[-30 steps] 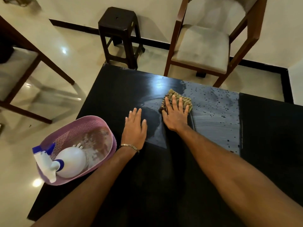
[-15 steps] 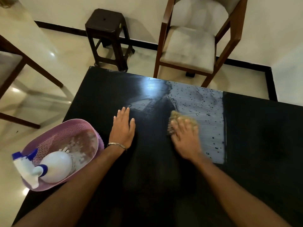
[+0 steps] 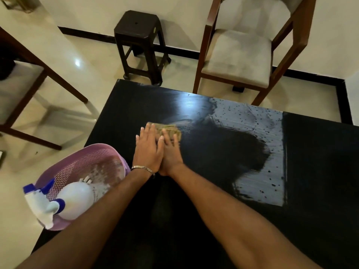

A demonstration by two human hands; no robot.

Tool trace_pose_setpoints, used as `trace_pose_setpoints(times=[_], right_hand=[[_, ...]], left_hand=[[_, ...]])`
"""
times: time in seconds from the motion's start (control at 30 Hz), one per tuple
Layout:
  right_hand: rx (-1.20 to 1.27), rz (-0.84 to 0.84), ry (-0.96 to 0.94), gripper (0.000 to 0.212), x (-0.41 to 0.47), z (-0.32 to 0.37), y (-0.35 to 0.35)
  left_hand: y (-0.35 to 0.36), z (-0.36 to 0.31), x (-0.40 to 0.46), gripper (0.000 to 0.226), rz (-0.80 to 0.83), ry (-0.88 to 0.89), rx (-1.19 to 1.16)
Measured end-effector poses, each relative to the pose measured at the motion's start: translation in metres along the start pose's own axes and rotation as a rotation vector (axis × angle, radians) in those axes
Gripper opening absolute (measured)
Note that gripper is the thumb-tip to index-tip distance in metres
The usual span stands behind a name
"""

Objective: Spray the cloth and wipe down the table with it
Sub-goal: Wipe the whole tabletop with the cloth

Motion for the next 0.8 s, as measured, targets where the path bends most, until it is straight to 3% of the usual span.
trace_pose_setpoints(times=[0.07,0.13,0.2,0.37,0.47,0.53,0.6,0.73,0.8], right_hand=[[-0.045,0.025,-0.115,0.090,0.000,0.005,0.003],[0.023,-0.038,-0.090,0.074,0.005,-0.030,-0.003],[0.097,-0.117,0.097,0.064,0.011,-0.099,-0.014],[0.206,-0.167,0.637,0.061,-0.030,-0.308,-0.026],[0.306,-0.156,0.846,0.061,-0.056,-0.349,-0.022],[0.338,-0.165,0.914,0.061,-0.047,-0.333,-0.024],[0.286,-0.206,0.851,0.063,-0.020,-0.293,-0.031],[0.167,-0.192,0.433,0.071,0.044,-0.153,-0.037],[0.067,-0.107,0.171,0.078,0.055,-0.076,-0.034]], left_hand=[[0.001,-0.002,0.006,0.058,0.011,0.001,0.015],[0.003,-0.006,0.012,0.058,0.029,0.004,0.020],[0.006,-0.011,0.018,0.059,0.038,0.007,0.023],[0.018,-0.028,0.036,0.060,0.088,0.081,0.055],[0.026,-0.036,0.048,0.061,0.120,0.124,0.059],[0.026,-0.038,0.055,0.061,0.131,0.138,0.060],[0.022,-0.037,0.063,0.060,0.121,0.142,0.054],[0.010,-0.028,0.078,0.058,0.088,0.137,0.064],[0.006,-0.024,0.083,0.057,0.071,0.137,0.076]])
Point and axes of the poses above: each hand's wrist, its own x-axis towards the middle knuckle, its own y-axis out of the palm, z = x × y, the point moved 5 cm from there along x, towards the middle knuckle, and after that the axes turned 11 degrees about y, right-handed, at the moved point
